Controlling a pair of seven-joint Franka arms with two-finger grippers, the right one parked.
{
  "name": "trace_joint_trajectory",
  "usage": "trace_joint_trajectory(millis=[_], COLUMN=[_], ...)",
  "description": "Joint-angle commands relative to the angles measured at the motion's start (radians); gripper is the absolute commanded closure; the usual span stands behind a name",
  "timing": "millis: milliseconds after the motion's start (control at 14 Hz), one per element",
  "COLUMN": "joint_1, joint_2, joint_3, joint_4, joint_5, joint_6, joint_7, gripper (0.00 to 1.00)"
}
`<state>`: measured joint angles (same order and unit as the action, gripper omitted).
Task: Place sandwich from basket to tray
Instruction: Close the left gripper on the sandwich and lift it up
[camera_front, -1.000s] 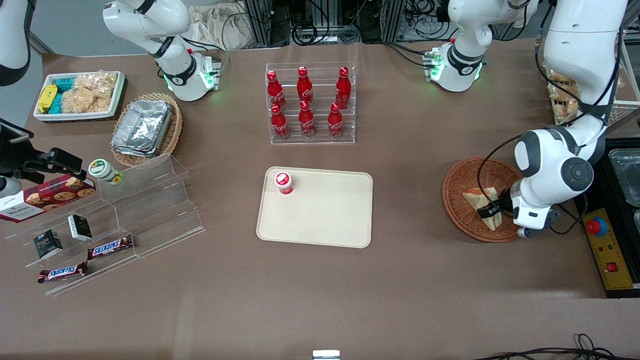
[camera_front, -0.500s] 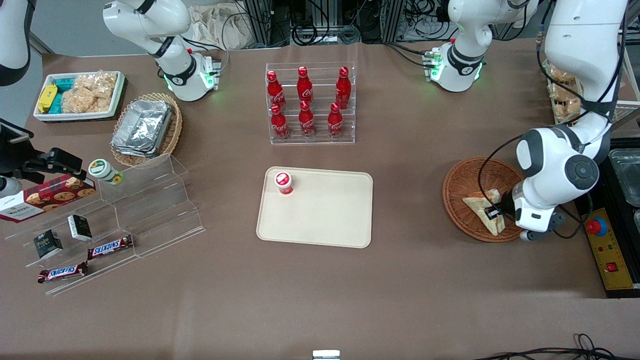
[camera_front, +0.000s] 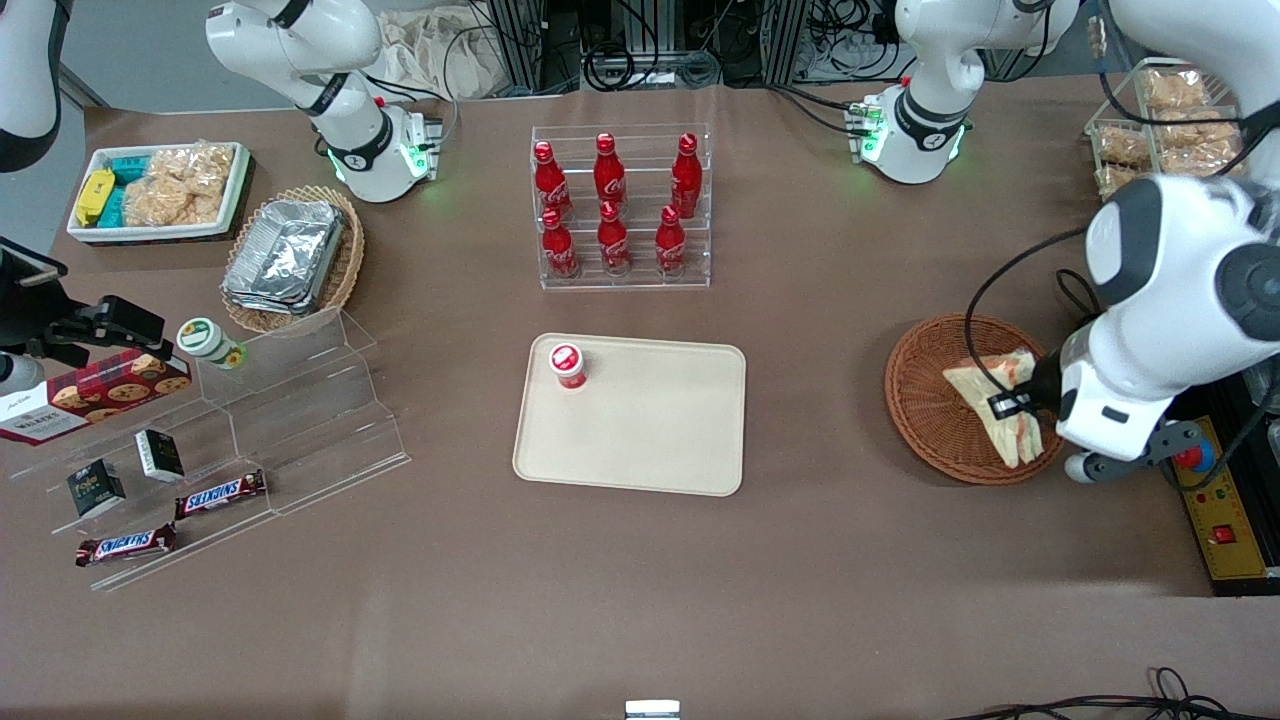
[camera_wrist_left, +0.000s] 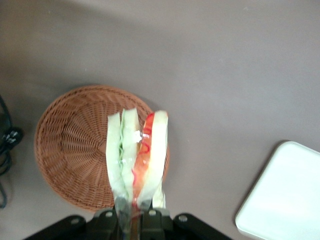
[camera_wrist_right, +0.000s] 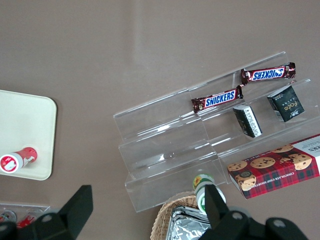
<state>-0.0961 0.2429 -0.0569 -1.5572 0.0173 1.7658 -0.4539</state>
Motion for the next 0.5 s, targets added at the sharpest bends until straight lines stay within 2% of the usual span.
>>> trace_joint_trajectory(millis=[0, 286, 429], joint_1=[-0.060, -0.198, -0.294], joint_2=[-0.034, -0.060, -0.053], joint_3=[-0.003, -0.012, -0.012], joint_4=[0.112, 0.288, 0.373], joint_5=[0.024, 0.036, 0.036], joint_6=[-0.152, -0.348, -0.384], joint_7=[0.003, -0.077, -0.155], gripper=[0.90, 0.91, 0.91])
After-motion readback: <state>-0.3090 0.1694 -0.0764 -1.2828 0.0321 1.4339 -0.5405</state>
